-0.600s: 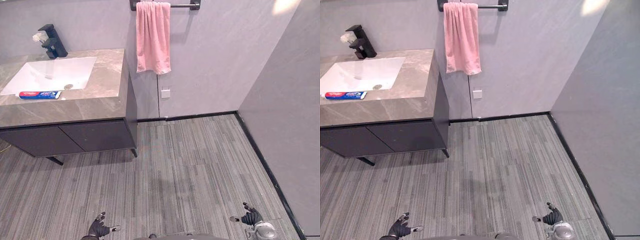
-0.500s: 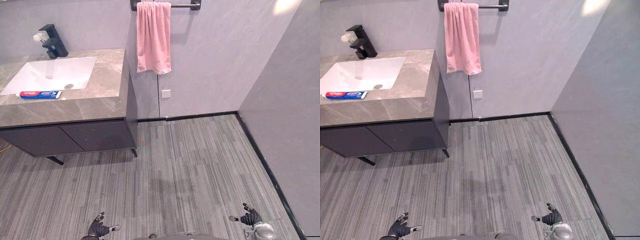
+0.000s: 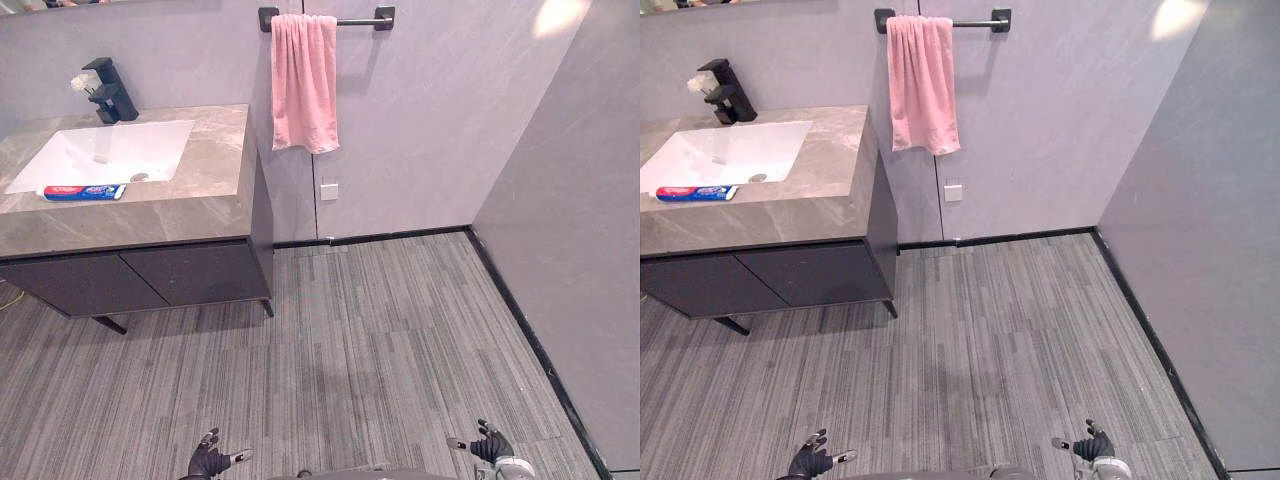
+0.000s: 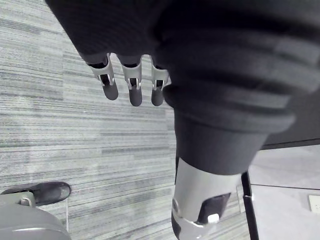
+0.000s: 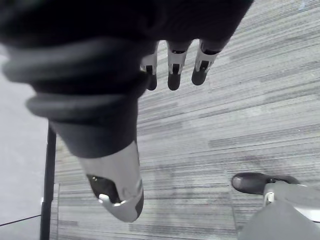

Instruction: Organize washtable

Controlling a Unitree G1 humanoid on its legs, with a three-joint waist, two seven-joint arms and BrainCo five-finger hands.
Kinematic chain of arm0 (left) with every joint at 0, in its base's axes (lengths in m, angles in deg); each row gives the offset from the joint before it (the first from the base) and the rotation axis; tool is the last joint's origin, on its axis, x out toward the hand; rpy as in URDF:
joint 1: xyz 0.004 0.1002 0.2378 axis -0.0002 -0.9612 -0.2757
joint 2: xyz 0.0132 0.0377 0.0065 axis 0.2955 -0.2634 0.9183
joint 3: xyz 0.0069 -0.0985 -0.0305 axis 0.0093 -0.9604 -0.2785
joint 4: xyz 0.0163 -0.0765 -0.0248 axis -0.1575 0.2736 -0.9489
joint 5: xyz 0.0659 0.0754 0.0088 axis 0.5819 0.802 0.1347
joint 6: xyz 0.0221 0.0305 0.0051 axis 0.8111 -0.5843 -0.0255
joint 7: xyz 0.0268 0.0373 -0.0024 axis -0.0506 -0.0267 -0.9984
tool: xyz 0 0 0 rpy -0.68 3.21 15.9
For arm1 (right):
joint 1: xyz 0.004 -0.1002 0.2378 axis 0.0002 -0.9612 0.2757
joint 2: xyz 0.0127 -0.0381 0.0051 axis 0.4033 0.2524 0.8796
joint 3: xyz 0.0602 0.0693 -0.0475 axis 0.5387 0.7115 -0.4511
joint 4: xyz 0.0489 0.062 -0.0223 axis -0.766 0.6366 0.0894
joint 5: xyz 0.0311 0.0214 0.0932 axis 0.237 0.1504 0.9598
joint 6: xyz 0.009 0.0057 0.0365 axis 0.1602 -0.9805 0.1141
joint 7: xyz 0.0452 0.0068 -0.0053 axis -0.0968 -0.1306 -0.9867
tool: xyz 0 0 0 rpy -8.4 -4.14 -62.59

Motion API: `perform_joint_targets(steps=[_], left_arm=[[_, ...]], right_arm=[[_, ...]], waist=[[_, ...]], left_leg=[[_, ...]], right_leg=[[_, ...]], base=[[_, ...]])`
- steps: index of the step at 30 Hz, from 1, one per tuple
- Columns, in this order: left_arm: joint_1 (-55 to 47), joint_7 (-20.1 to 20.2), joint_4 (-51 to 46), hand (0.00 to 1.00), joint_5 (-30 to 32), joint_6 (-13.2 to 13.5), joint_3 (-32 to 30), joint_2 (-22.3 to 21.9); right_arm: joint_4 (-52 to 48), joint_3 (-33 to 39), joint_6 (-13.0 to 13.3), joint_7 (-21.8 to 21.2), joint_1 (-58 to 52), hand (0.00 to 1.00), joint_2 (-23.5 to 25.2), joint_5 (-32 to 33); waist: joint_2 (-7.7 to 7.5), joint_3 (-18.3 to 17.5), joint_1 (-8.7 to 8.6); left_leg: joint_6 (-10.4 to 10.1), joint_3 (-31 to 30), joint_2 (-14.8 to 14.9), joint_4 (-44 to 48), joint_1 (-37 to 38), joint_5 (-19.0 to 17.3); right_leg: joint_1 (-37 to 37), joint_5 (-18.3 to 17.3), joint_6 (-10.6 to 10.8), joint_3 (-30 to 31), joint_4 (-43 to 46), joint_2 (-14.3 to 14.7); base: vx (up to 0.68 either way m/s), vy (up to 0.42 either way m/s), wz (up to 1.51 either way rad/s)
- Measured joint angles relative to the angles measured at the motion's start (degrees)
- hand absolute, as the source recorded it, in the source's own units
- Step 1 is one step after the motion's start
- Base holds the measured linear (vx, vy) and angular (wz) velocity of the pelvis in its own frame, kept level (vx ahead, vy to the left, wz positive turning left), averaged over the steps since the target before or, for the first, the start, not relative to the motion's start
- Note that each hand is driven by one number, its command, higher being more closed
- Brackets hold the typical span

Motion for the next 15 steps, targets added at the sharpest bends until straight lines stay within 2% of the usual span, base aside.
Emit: perform_joint_targets(steps=[11, 15], left_arm=[[0.4, -1.1, 0.0, 0.00, -0.2, 0.0, 0.1, -0.1], [1.2, -1.3, -0.1, 0.00, -0.6, 0.0, 0.1, -0.7]], right_arm=[[0.0, 0.0, 0.0, 0.2, 1.4, 0.00, 2.2, 1.1], [0.0, 0.0, -0.1, 0.3, 2.3, 0.00, 2.6, 1.2]], waist=[[-0.85, -0.2, 0.06], [-1.07, 0.1, 0.78]], left_leg=[[-0.3, 2.5, 0.1, 0.2, -1.8, -0.8], [0.8, 4.9, 0.4, 6.0, -4.8, -4.7]], right_leg=[[-2.0, 0.0, 0.0, 1.5, -0.6, 0.1], [-4.2, -0.3, 0.5, 3.6, 1.5, 0.1]], base=[[0.04, -0.022, -0.09], [0.02, 0.006, -0.30]])
